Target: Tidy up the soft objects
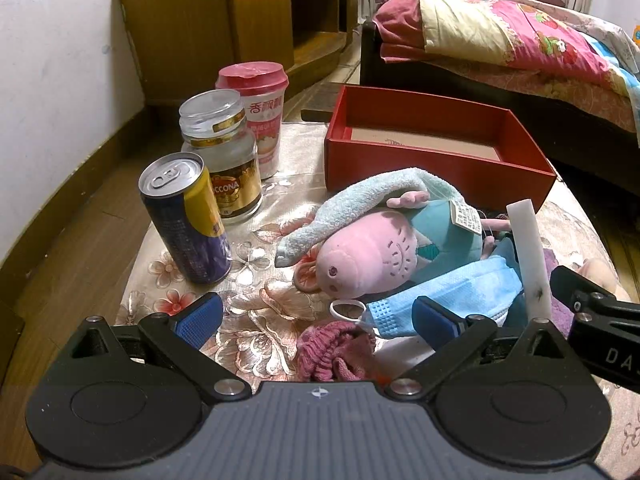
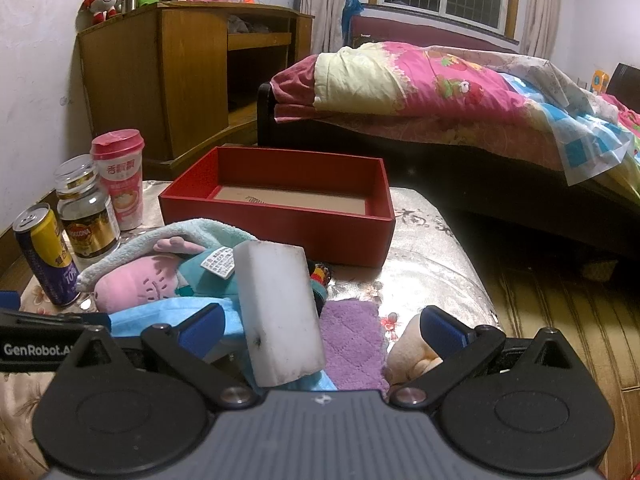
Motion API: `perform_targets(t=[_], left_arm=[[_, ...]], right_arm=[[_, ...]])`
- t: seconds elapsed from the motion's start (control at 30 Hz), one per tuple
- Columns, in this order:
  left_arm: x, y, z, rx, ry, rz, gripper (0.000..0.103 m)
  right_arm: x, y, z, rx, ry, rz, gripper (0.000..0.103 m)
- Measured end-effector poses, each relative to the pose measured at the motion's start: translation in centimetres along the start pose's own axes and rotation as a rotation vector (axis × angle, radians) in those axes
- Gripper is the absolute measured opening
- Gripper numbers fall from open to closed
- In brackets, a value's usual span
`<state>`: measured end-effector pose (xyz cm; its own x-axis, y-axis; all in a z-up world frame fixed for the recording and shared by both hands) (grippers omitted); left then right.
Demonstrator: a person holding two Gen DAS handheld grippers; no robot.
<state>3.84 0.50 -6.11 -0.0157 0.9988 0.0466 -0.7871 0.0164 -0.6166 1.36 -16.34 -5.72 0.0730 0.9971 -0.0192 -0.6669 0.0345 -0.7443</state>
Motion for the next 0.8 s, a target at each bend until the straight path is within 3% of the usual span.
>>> perform_targets(t=[0.8], left_arm=[[0.01, -0.06, -0.01, 0.000, -0.001, -0.002, 0.096]], right_arm=[[-0.12, 0.03, -0.09, 0.001, 0.003, -0.003, 0.084]])
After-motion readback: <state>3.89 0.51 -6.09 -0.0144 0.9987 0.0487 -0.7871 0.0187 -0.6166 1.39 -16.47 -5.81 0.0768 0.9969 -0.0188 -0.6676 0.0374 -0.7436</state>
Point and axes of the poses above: each gripper's, at about its wrist camera, not at the fingertips, and z roughly against the way its jaws point, x to its left, y to its underside, the point moved 8 cm from there along -z, roughly the way its jaws point, and after that the axes turned 1 degree about x, right-handed, at the moved point
